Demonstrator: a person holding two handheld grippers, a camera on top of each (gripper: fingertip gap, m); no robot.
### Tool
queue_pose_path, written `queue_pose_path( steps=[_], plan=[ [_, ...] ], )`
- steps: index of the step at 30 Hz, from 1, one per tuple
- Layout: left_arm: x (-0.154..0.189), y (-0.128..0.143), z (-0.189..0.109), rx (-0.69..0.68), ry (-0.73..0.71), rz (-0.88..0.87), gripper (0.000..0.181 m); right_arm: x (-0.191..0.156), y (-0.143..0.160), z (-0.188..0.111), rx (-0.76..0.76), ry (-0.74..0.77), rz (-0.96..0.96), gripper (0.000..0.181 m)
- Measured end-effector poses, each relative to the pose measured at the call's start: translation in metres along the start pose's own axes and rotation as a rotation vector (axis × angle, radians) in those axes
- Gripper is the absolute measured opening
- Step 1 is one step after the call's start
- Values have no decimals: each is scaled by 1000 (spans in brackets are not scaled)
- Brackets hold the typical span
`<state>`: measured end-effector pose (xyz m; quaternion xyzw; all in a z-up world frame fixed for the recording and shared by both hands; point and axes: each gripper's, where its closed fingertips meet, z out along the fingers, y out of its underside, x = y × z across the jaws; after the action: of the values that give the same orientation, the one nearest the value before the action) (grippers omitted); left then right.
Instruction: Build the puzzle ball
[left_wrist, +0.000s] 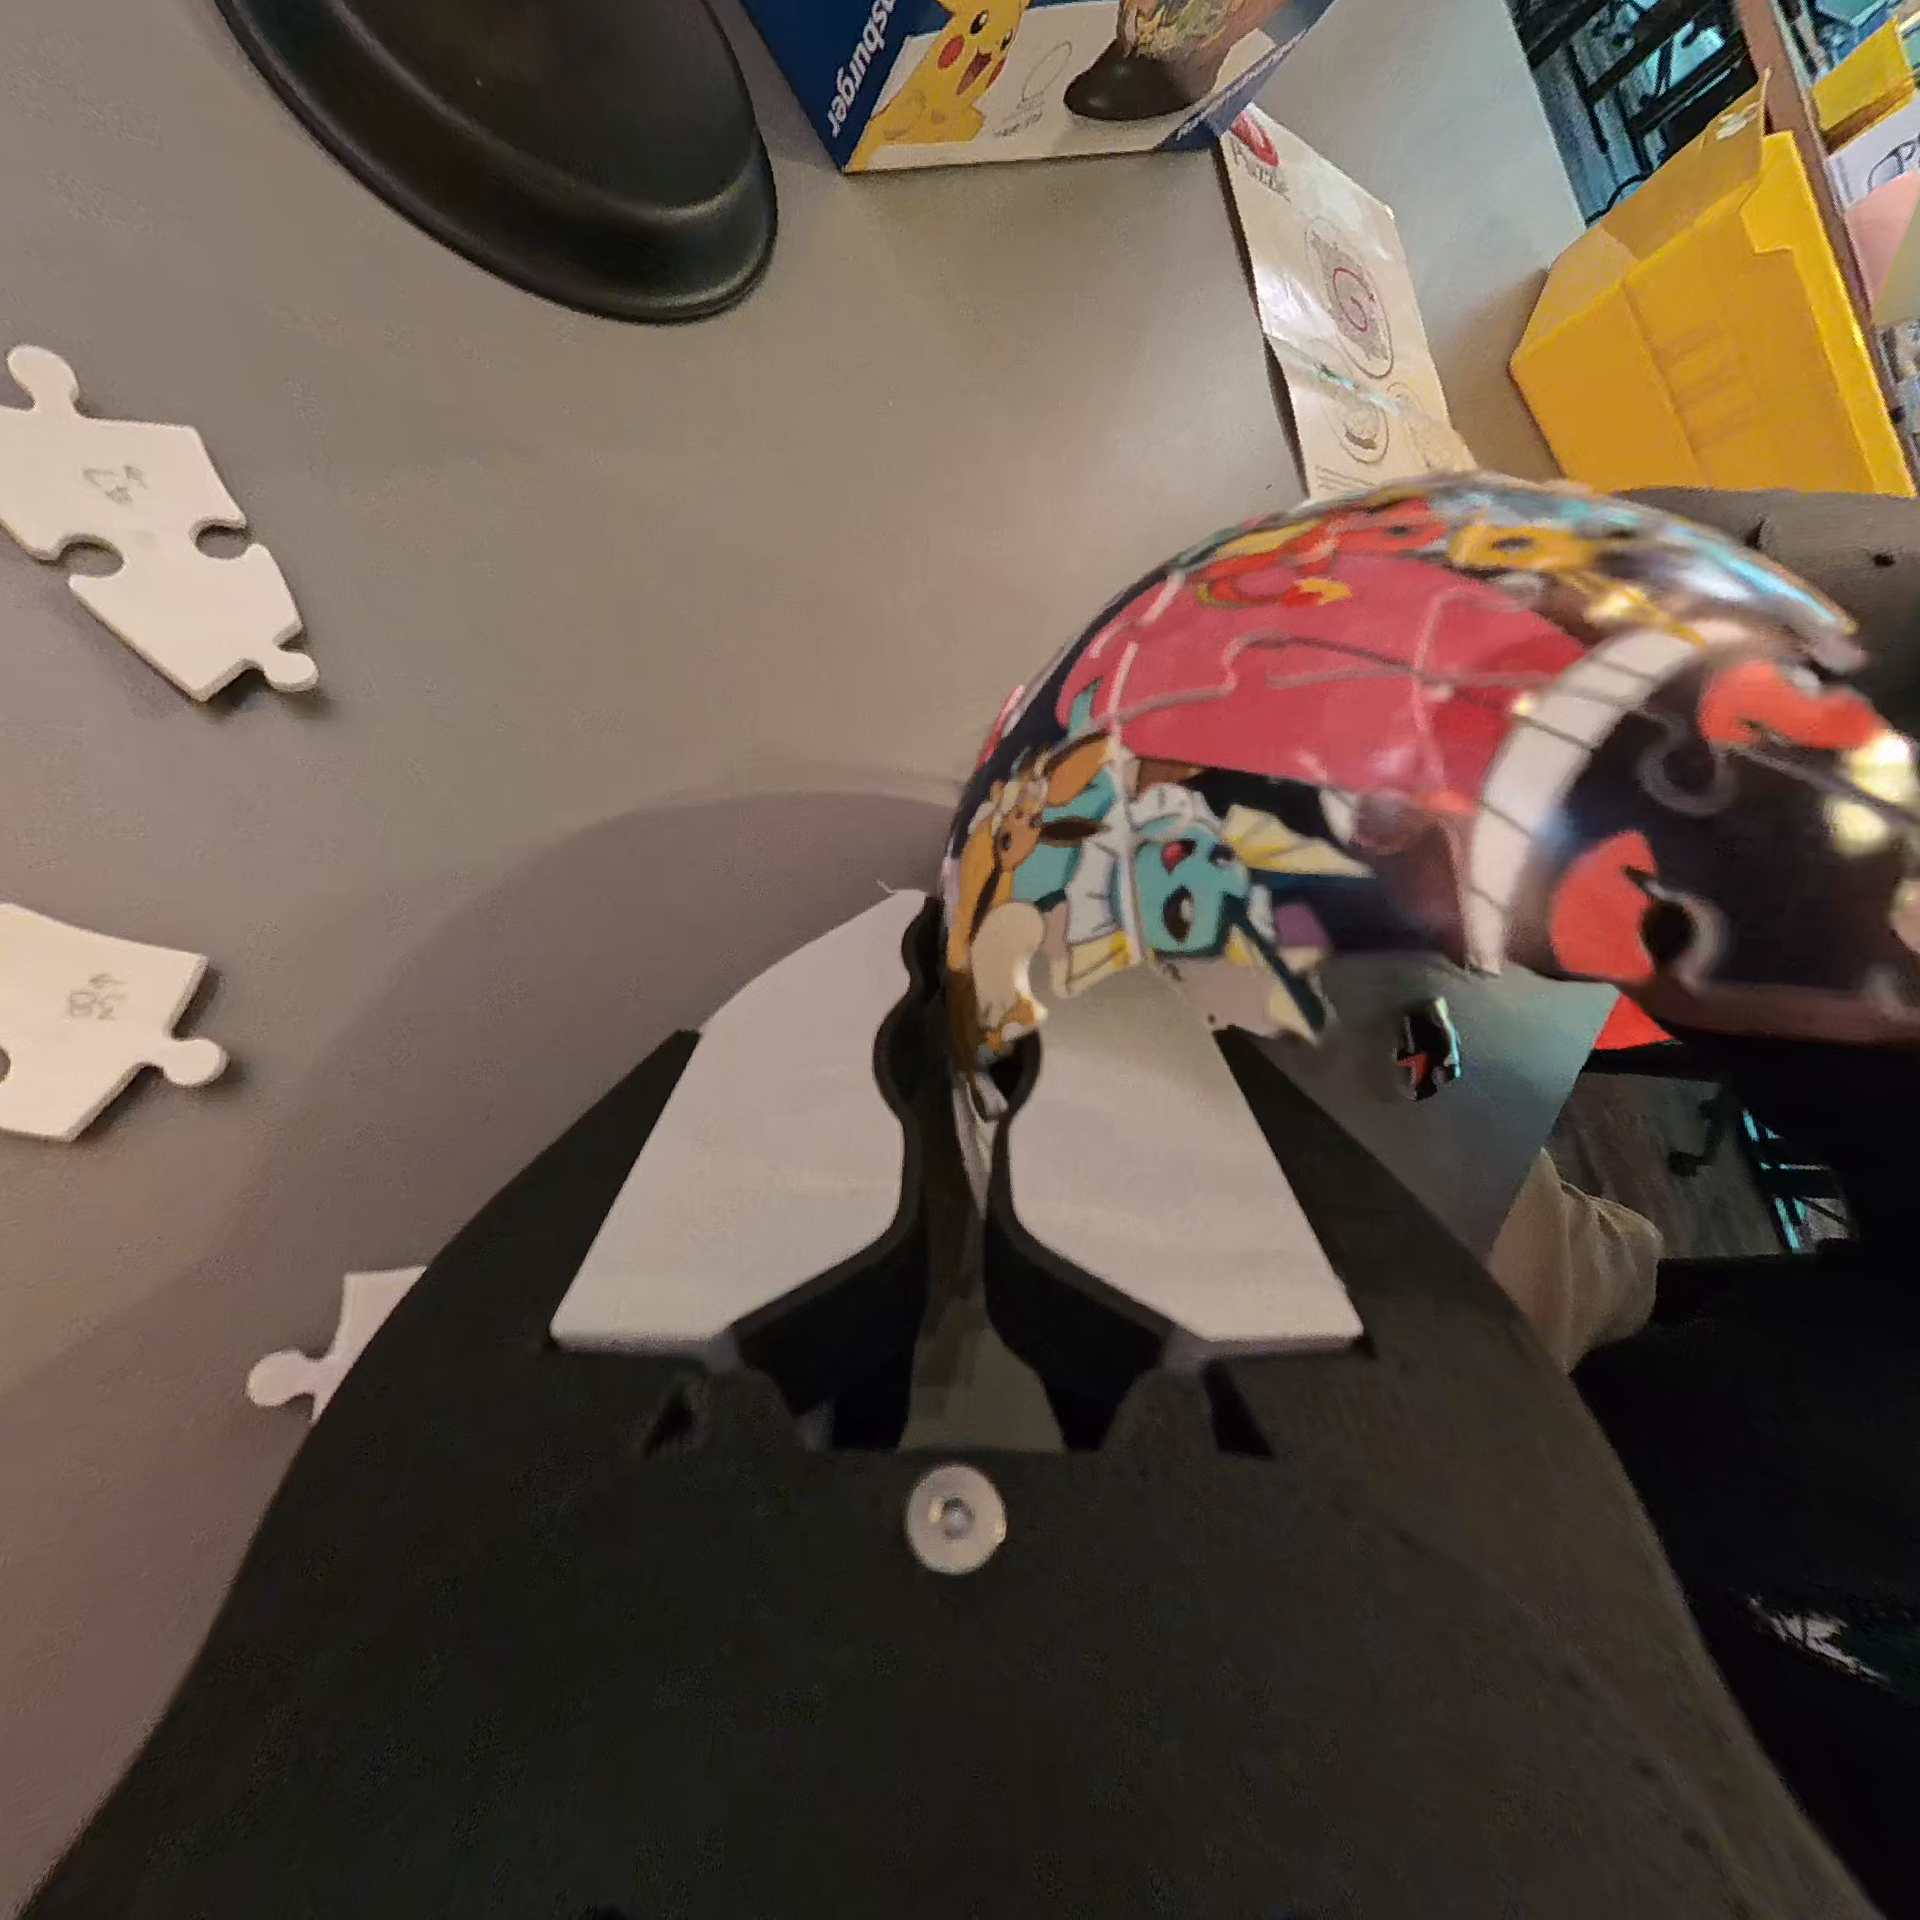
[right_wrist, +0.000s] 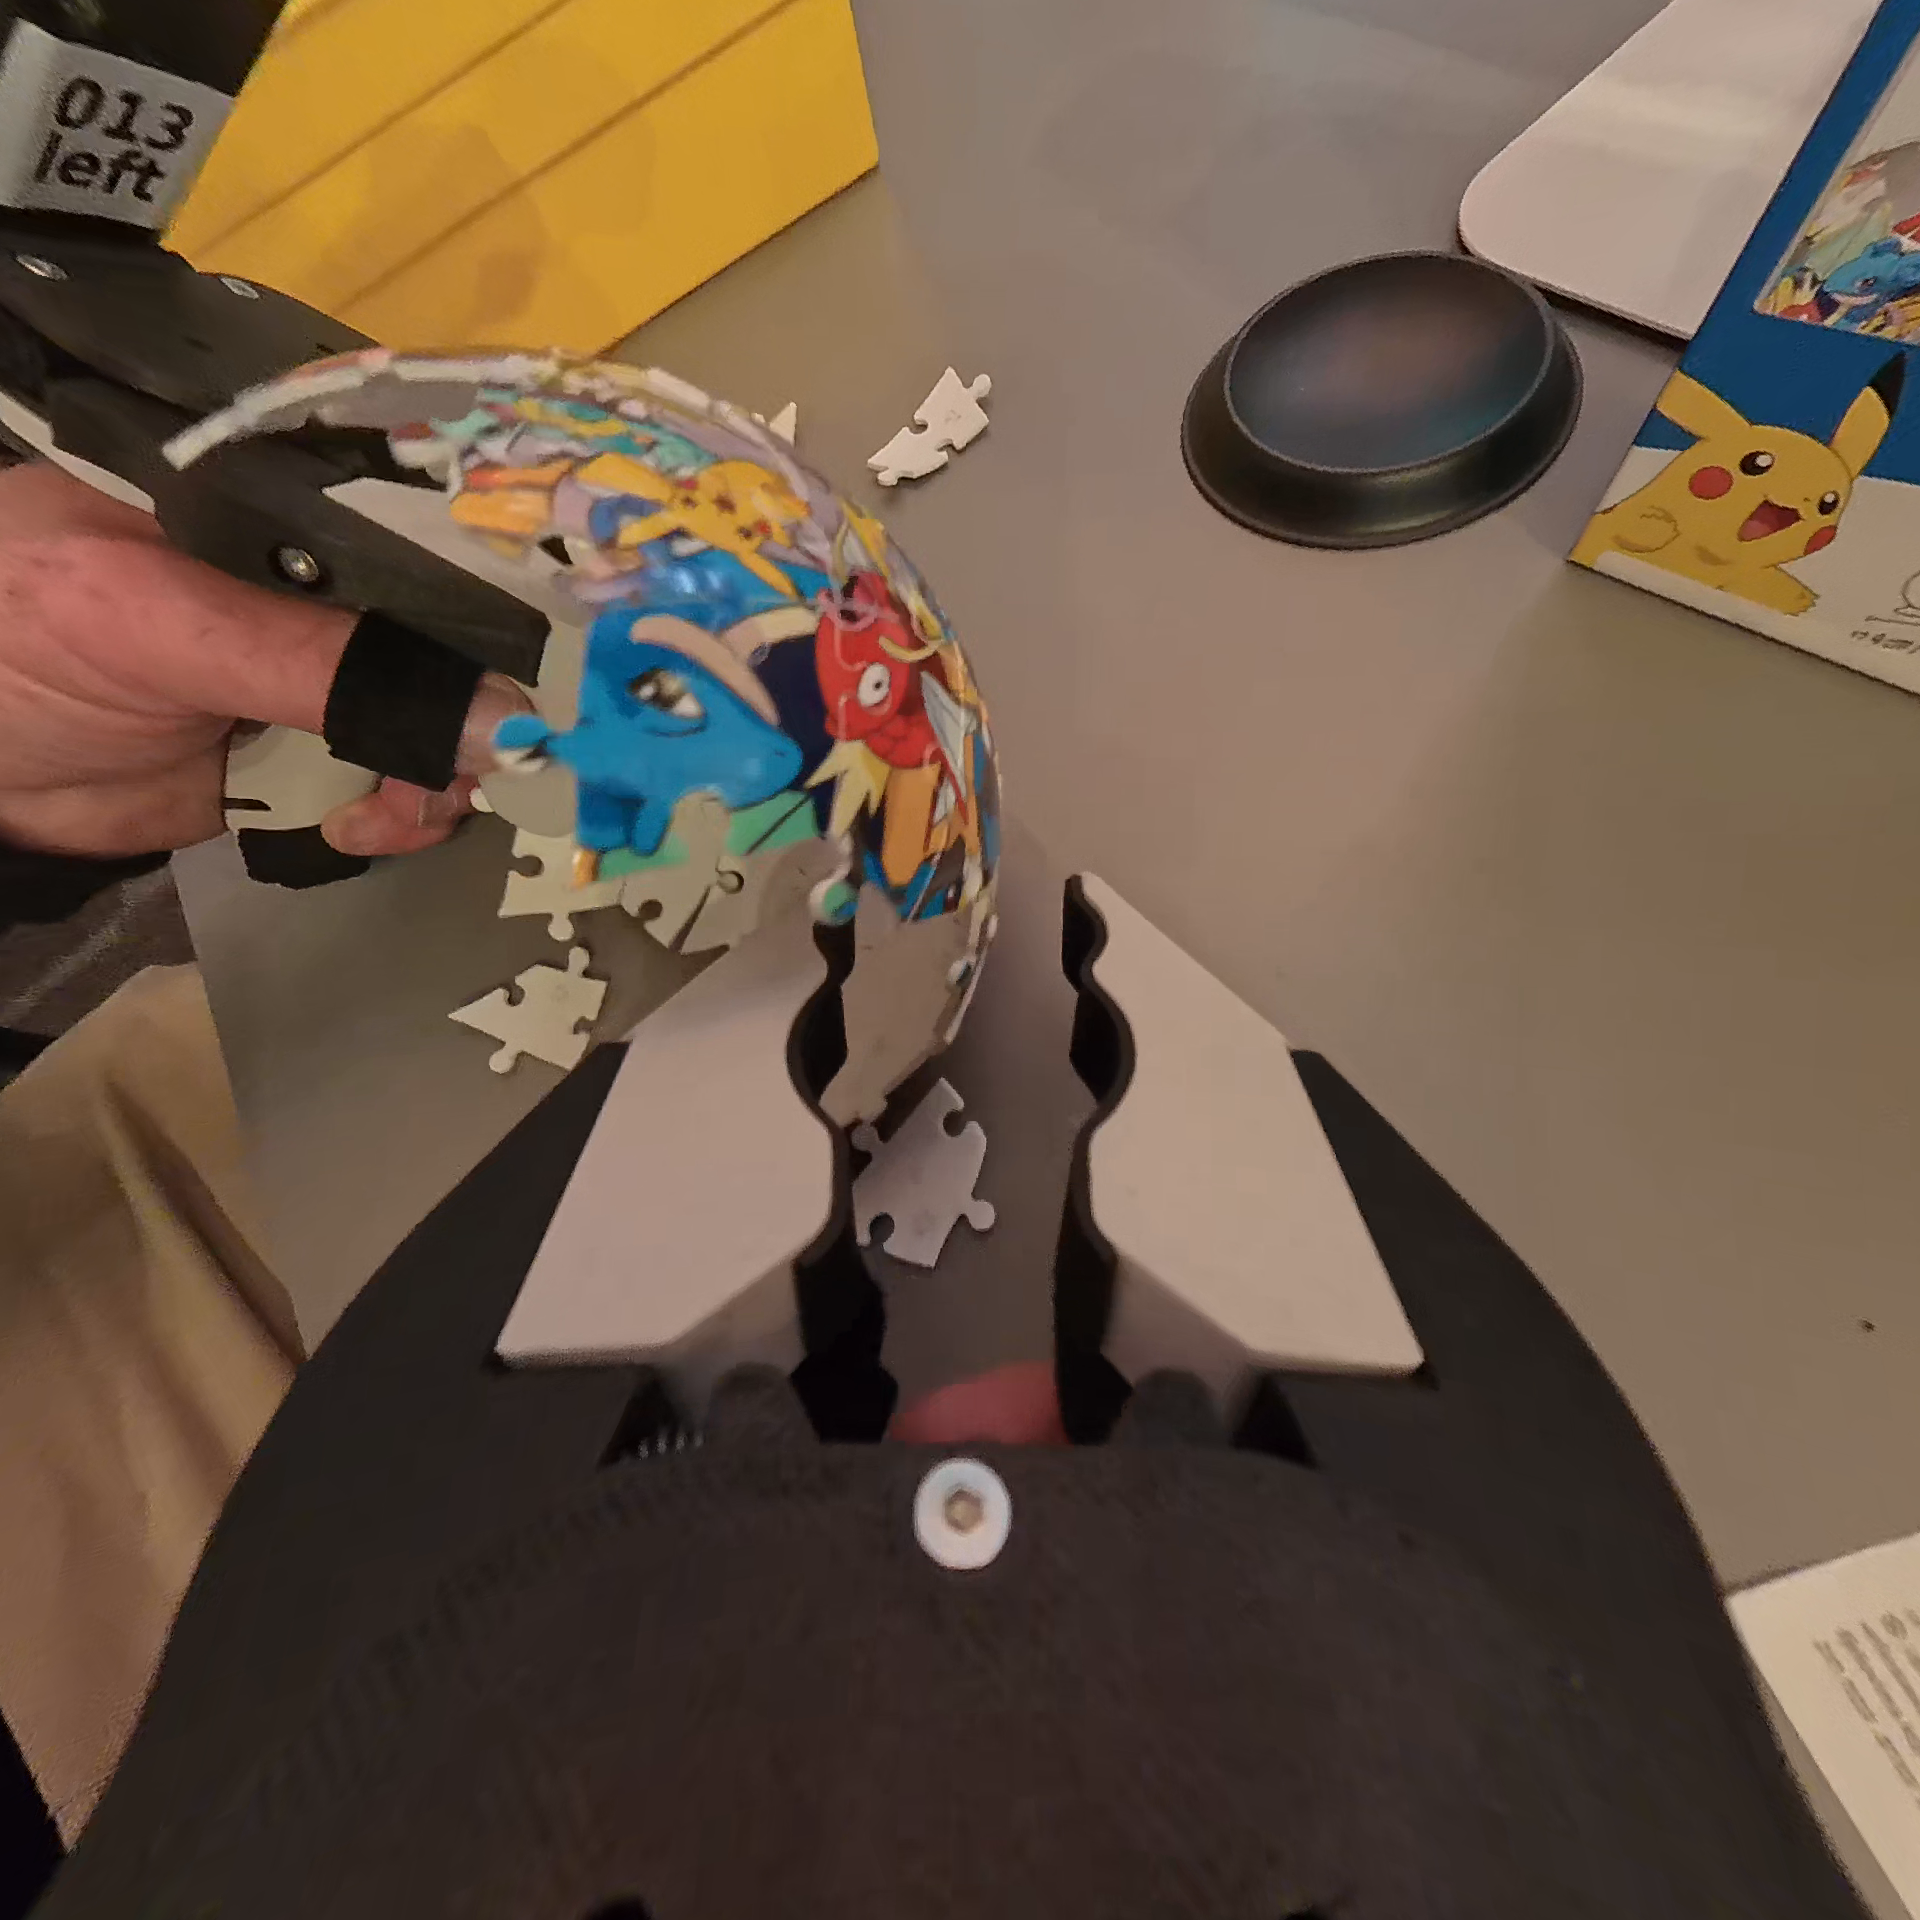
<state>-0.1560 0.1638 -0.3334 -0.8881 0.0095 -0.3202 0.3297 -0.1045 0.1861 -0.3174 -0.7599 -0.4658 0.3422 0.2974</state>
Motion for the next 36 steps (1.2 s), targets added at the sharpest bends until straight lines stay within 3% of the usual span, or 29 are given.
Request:
queue_pose_path(
  steps=[5,23,26,36],
  plan=[
    [0,-2,-5,11,-12,7,16,-2,9,-6,-33,10,21,36],
    [1,-5,-27,58,-38,10,44,-18,-1,-59,71,106,-109,31],
    [8,-5,-31,69,-29,24,55,-21,1,-65,82,104,-106,31],
    [12,-13,-53,167,7,20,61,-18,-3,-97,165,131,-96,31]
  ],
)
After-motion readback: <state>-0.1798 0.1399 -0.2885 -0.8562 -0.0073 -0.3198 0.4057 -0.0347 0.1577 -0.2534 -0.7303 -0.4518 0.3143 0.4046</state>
